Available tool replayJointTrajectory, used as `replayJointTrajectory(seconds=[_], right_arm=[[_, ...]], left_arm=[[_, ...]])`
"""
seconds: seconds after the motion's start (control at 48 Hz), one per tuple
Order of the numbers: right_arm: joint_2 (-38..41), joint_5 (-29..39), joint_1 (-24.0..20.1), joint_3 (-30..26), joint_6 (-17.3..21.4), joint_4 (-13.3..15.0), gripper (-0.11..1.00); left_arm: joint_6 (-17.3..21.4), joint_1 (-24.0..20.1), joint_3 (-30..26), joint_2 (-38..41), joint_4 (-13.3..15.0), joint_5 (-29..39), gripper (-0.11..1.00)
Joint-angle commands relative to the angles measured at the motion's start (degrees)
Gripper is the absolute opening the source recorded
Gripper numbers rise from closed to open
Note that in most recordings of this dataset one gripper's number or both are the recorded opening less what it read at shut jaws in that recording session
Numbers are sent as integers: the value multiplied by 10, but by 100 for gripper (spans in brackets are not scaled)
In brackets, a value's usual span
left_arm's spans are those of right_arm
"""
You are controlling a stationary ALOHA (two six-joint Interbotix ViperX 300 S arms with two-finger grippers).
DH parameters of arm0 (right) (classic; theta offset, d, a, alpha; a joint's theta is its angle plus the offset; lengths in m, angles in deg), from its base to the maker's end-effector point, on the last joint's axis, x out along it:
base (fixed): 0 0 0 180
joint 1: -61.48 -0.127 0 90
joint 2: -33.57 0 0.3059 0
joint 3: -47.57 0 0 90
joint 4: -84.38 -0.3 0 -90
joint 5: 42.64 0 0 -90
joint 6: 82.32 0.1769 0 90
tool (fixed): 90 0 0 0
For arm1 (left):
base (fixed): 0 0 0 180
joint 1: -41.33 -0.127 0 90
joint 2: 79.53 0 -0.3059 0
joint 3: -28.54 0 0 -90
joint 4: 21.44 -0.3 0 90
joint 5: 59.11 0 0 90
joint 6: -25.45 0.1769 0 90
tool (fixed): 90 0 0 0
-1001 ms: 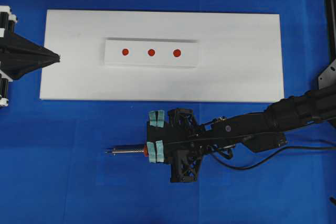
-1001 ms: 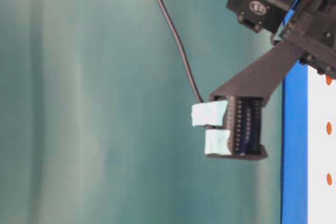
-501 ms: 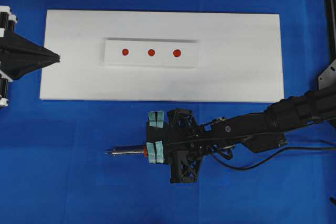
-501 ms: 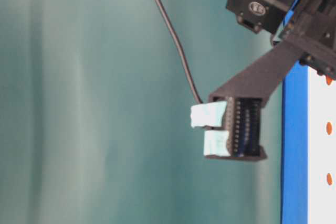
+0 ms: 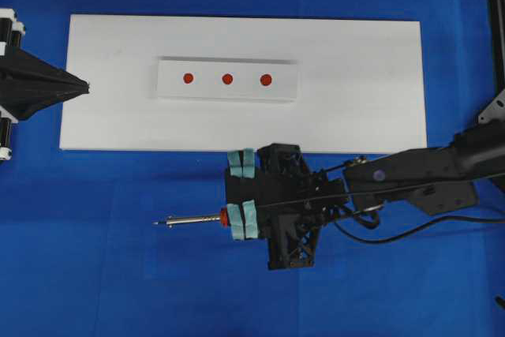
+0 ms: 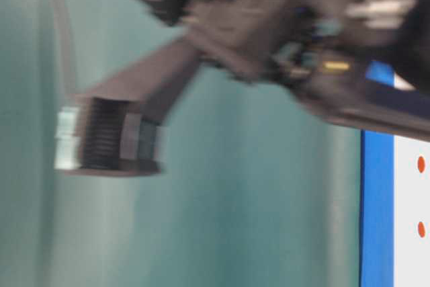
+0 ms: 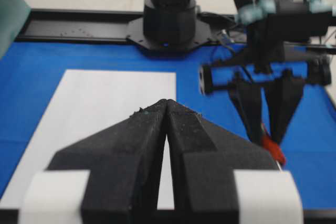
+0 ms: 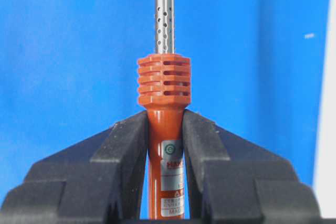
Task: Touch the tip of the soldering iron to the mark.
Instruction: 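Close the right gripper on the red handle and lift the iron, then carry the iron with the right gripper above the red dots, tip down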
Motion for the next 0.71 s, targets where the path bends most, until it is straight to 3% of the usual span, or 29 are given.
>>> replayJointTrajectory(seconds=[0.0, 0.209, 0.542, 0.688], right_arm=[[-37, 46, -1, -28, 1, 11, 7], [-46, 130, -1, -68, 2, 32, 7], [-46, 127, 3, -69, 2, 35, 7], [-50, 139, 24, -66, -1, 51, 7]], left_arm=[[1, 1, -6, 4, -1, -6, 0], [1, 2, -6, 3, -1, -6, 0], [1, 2, -6, 3, -1, -6, 0], [1, 2, -6, 3, -1, -6, 0]])
